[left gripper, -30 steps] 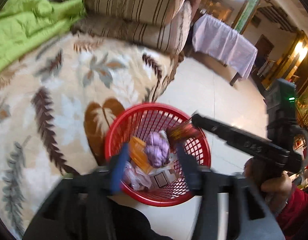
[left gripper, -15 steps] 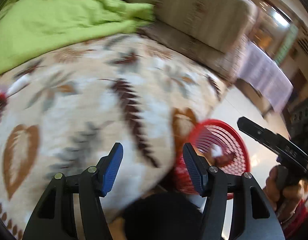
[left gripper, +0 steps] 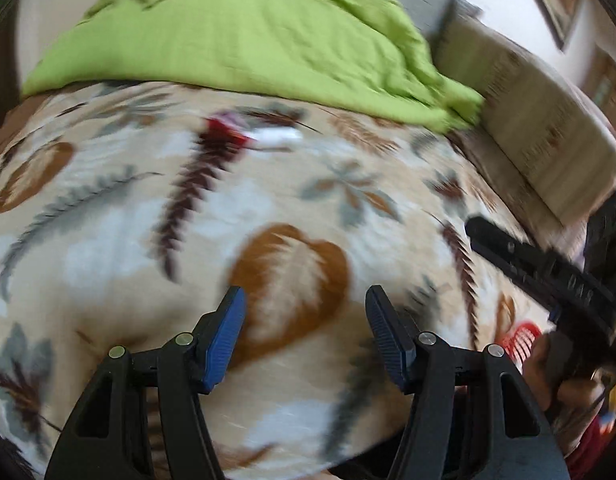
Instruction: Collect trash
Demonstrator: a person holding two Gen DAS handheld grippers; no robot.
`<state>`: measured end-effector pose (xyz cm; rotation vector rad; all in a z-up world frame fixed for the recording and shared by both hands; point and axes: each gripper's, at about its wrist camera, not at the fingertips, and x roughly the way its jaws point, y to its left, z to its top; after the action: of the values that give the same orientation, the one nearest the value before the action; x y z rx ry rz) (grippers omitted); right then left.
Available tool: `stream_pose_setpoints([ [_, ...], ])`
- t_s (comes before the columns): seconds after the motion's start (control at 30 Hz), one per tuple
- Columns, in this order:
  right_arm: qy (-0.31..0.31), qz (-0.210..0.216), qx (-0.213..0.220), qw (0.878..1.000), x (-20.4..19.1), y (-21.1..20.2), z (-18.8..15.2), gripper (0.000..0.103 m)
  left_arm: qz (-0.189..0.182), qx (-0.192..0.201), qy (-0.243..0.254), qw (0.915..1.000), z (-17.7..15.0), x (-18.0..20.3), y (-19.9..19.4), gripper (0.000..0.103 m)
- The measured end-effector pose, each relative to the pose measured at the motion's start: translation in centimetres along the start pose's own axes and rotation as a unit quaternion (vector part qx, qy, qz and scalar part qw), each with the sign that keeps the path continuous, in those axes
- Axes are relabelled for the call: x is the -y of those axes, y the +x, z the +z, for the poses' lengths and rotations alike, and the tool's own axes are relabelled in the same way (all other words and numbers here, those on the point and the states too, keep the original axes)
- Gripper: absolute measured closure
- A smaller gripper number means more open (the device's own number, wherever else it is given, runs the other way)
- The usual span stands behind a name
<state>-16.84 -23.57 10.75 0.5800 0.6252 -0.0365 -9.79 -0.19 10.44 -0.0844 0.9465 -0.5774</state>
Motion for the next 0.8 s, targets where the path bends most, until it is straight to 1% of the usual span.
stream_pose_setpoints([
  [0.03, -0.003, -0.001, -0.003, 1.0, -0.7, 1.0, -0.2, 0.049, 0.009, 0.006, -0.019, 0.9998, 1.0, -1.7, -0.2, 0.042],
  [0.1, -0.009, 0.003, -0.011, 1.0, -1.5, 2.4, -0.9, 0.049, 0.009, 0.01, -0.045, 0.9989, 2.4, -3.7, -0.2, 0.042],
  [0.13, -0.013, 0.003, -0.014, 1.0, -1.6, 2.7, -1.2, 0.049, 0.01, 0.012, -0.063, 0.9979, 3.6, -5.3, -0.1, 0.042],
  [0.2, -0.028, 0.0, -0.021, 0.999, -1.4, 3.5, -2.3, 0.049, 0.017, 0.013, -0.084, 0.9962, 5.3, -7.1, 0.6, 0.042],
  [0.27, -0.027, -0.01, -0.039, 0.999, -0.9, 4.2, -2.7, 0.049, 0.021, 0.012, -0.117, 0.9929, 7.8, -9.4, 1.8, 0.042],
  [0.3, -0.016, -0.005, -0.043, 0.999, -0.4, 4.3, -2.7, 0.049, 0.019, 0.013, -0.134, 0.9907, 8.9, -10.3, 2.6, 0.042],
  [0.33, -0.007, -0.002, -0.04, 0.999, 0.1, 4.3, -2.5, 0.049, 0.017, 0.011, -0.148, 0.9888, 9.9, -10.9, 3.4, 0.042],
  [0.37, -0.007, -0.006, -0.036, 0.999, 0.3, 4.2, -2.4, 0.049, 0.007, 0.006, -0.165, 0.9863, 11.0, -11.5, 4.5, 0.042],
  [0.43, -0.002, -0.013, -0.029, 0.999, 0.9, 4.1, -2.1, 0.049, -0.017, 0.0, -0.181, 0.9833, 12.9, -11.7, 6.4, 0.042],
  [0.5, 0.016, -0.008, -0.033, 0.999, 1.7, 4.2, -1.9, 0.049, -0.023, 0.001, -0.19, 0.9815, 14.8, -11.3, 8.4, 0.042],
  [0.53, 0.023, -0.005, -0.036, 0.999, 2.0, 4.3, -1.9, 0.049, -0.021, -0.006, -0.188, 0.9819, 15.5, -11.0, 9.4, 0.042],
  [0.6, 0.03, 0.0, -0.039, 0.999, 2.2, 4.3, -1.9, 0.049, 0.002, -0.03, -0.188, 0.9816, 16.7, -10.2, 12.6, 0.042],
  [0.67, 0.029, 0.002, -0.038, 0.999, 2.1, 4.2, -1.9, 0.049, 0.0, -0.053, -0.195, 0.9793, 17.1, -9.7, 15.2, 0.042],
  [0.7, 0.026, 0.003, -0.038, 0.999, 2.0, 4.3, -1.9, 0.049, 0.003, -0.059, -0.197, 0.9785, 17.1, -9.6, 16.3, 0.042],
  [0.73, 0.024, 0.004, -0.039, 0.999, 1.8, 4.4, -1.9, 0.049, 0.013, -0.063, -0.192, 0.9793, 17.1, -9.5, 17.6, 0.043],
  [0.77, 0.022, 0.005, -0.039, 0.999, 1.7, 4.4, -1.9, 0.049, 0.021, -0.065, -0.188, 0.9798, 16.9, -9.5, 18.3, 0.06],
  [0.8, 0.021, 0.006, -0.039, 0.999, 1.6, 4.5, -1.9, 0.049, 0.02, -0.068, -0.188, 0.9796, 16.6, -9.7, 18.7, 0.063],
])
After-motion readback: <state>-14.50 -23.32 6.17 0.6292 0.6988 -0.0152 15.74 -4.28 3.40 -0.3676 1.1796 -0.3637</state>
